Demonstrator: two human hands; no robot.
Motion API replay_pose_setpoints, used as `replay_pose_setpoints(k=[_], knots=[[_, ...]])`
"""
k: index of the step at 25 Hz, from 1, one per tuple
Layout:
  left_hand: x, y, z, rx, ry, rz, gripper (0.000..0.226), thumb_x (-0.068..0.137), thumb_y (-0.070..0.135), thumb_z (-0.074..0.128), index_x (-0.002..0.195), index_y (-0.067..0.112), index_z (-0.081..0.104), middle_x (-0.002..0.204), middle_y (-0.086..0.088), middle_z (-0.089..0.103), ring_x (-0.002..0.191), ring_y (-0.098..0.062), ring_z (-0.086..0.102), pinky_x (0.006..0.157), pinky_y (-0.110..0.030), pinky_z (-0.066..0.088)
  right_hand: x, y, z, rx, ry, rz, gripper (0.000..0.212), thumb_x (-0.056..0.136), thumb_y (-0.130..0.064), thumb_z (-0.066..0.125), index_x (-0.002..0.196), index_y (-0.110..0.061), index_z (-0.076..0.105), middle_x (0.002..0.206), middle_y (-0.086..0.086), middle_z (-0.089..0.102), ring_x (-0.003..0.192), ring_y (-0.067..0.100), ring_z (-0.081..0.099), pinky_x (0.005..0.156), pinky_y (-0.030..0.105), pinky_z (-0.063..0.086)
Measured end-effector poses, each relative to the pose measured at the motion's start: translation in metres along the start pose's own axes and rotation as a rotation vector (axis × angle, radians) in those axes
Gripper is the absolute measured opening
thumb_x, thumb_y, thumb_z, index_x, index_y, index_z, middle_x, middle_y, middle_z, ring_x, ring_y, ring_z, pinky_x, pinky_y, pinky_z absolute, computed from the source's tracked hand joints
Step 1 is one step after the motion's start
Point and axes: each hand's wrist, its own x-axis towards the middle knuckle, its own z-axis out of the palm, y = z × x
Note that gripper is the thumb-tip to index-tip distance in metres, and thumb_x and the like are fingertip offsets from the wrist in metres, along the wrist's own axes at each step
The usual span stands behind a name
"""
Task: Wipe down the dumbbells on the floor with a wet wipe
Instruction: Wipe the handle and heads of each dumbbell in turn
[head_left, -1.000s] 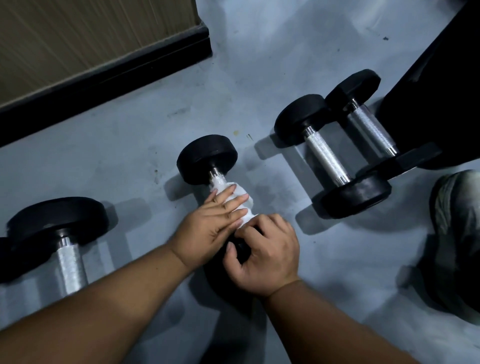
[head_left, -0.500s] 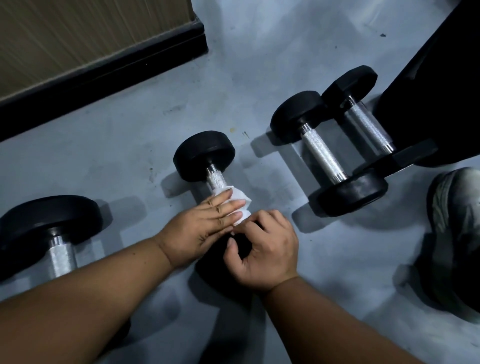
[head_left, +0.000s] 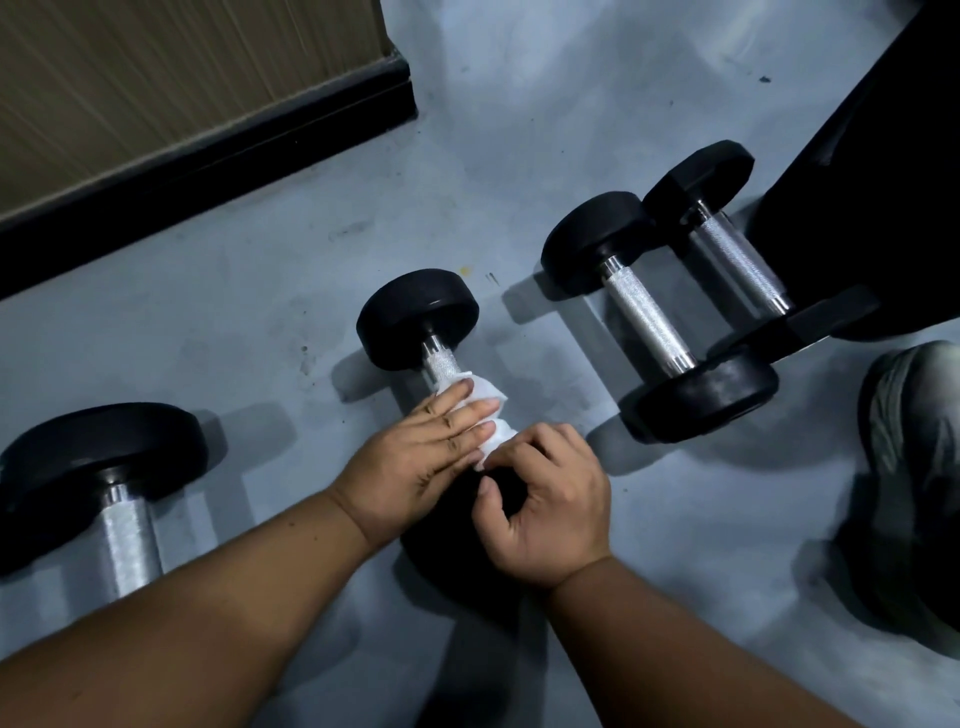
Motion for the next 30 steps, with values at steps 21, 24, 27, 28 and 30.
replay_pose_setpoints(k=[21,24,27,28,30], knots=[[0.018,0.005,0.016,-0.068,0.198,-0.290,0.036,0.101,0.021,0.052,0.132,0.005,0.064,0.148,-0.005,0.051,0.149,-0.021,0.032,0.121,-0.026,0.026,0.008,0.018,-0.008,0.121,-0.004,0.090,0.019,0.077,-0.028,0.058,0.075,-0.013,0.071,0.076,-0.001,0.061,0.074,0.023,0.059,0.070,0.039,0.048],[0.012,0.008,0.012,-0.105,0.076,-0.149,0.037,0.105,0.026,0.050,0.132,0.005,0.064,0.149,-0.006,0.051,0.150,-0.024,0.031,0.121,-0.031,0.029,0.009,0.020,-0.009,0.153,0.006,0.110,0.019,0.077,-0.027,0.058,0.074,-0.014,0.071,0.076,-0.002,0.063,0.074,0.022,0.059,0.071,0.040,0.049],[0.020,-0.002,0.003,-0.105,0.047,-0.126,0.038,0.106,0.028,0.049,0.132,0.006,0.064,0.147,-0.003,0.053,0.149,-0.020,0.032,0.121,-0.030,0.029,0.010,0.022,-0.010,0.155,0.011,0.117,0.019,0.077,-0.026,0.057,0.074,-0.013,0.071,0.075,-0.001,0.063,0.072,0.022,0.059,0.070,0.040,0.049],[0.023,-0.006,0.002,-0.091,0.067,-0.152,0.037,0.104,0.026,0.051,0.131,0.005,0.064,0.146,-0.003,0.053,0.149,-0.020,0.033,0.120,-0.029,0.029,0.010,0.022,-0.010,0.153,0.007,0.124,0.019,0.076,-0.026,0.056,0.074,-0.013,0.070,0.075,-0.001,0.062,0.072,0.022,0.059,0.070,0.041,0.049],[0.031,-0.012,0.001,-0.076,0.129,-0.234,0.036,0.102,0.024,0.052,0.130,0.006,0.066,0.145,-0.001,0.054,0.148,-0.020,0.034,0.121,-0.028,0.028,0.010,0.023,-0.010,0.154,-0.002,0.138,0.019,0.076,-0.026,0.056,0.074,-0.013,0.070,0.074,-0.001,0.061,0.072,0.022,0.058,0.069,0.041,0.049]])
